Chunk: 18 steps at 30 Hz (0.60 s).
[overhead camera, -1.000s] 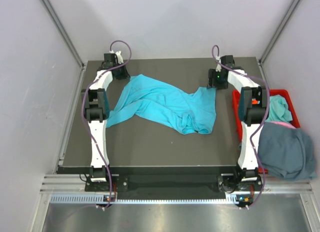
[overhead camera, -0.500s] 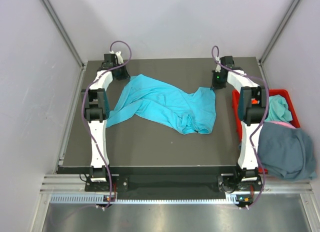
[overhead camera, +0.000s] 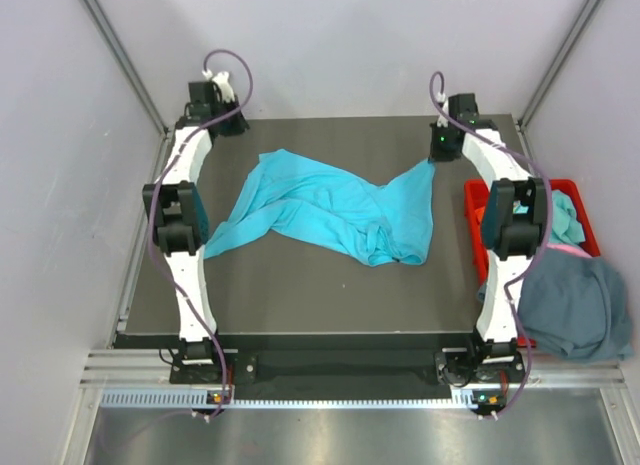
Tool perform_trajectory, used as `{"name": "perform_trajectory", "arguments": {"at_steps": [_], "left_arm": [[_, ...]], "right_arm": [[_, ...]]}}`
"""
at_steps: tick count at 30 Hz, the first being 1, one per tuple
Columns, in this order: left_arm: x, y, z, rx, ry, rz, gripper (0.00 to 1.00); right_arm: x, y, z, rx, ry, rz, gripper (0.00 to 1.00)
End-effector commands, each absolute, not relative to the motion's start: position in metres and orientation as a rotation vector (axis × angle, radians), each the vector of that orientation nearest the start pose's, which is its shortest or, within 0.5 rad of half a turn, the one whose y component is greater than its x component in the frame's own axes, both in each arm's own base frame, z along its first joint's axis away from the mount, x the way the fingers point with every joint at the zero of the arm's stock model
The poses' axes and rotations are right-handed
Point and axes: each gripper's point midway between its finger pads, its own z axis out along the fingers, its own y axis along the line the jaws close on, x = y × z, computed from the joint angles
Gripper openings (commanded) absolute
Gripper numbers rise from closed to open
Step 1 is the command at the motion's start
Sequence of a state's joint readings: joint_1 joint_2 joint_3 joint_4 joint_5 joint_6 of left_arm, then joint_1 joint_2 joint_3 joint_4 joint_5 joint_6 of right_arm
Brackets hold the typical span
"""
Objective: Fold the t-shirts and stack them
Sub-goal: Flatten the tshirt out
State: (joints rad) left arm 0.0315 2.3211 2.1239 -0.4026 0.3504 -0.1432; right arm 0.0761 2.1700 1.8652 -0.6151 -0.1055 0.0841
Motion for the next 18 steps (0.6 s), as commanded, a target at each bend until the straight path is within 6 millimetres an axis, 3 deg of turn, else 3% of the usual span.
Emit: {"name": "perform_trajectory", "arguments": {"at_steps": [1, 3, 4, 7, 10, 14, 16, 17, 18], "left_arm": [[0.606, -0.041, 0.277, 0.100, 1.935, -0.382, 0.00], [0.595, -0.038, 0.305, 0.112, 1.886, -0.348, 0.00], [0.592, -0.036, 0.304, 0.109, 1.892, -0.340, 0.00], [0.590, -0.035, 0.291, 0.093, 1.953, -0.339, 0.03], [0.594, -0.035, 0.243, 0.065, 2.068, -0.368, 0.31], [0.604, -0.038, 0.193, 0.030, 2.134, -0.450, 0.35], [0.613, -0.039, 0.186, 0.020, 2.122, -0.477, 0.37], [0.617, -0.045, 0.166, 0.012, 2.147, -0.536, 0.38], [0.624, -0.045, 0.172, 0.012, 2.127, -0.552, 0.38]], "right_arm": [[0.546, 0.064, 0.225, -0.092, 2.207, 0.168, 0.00], [0.542, 0.063, 0.241, -0.104, 2.170, 0.153, 0.00], [0.540, 0.062, 0.258, -0.110, 2.129, 0.146, 0.00], [0.535, 0.063, 0.244, -0.117, 2.157, 0.153, 0.00], [0.534, 0.069, 0.218, -0.104, 2.218, 0.202, 0.00], [0.534, 0.078, 0.204, -0.105, 2.251, 0.259, 0.00], [0.535, 0.078, 0.205, -0.111, 2.249, 0.249, 0.00], [0.536, 0.079, 0.205, -0.114, 2.248, 0.247, 0.00], [0.537, 0.078, 0.204, -0.113, 2.251, 0.241, 0.00]]}}
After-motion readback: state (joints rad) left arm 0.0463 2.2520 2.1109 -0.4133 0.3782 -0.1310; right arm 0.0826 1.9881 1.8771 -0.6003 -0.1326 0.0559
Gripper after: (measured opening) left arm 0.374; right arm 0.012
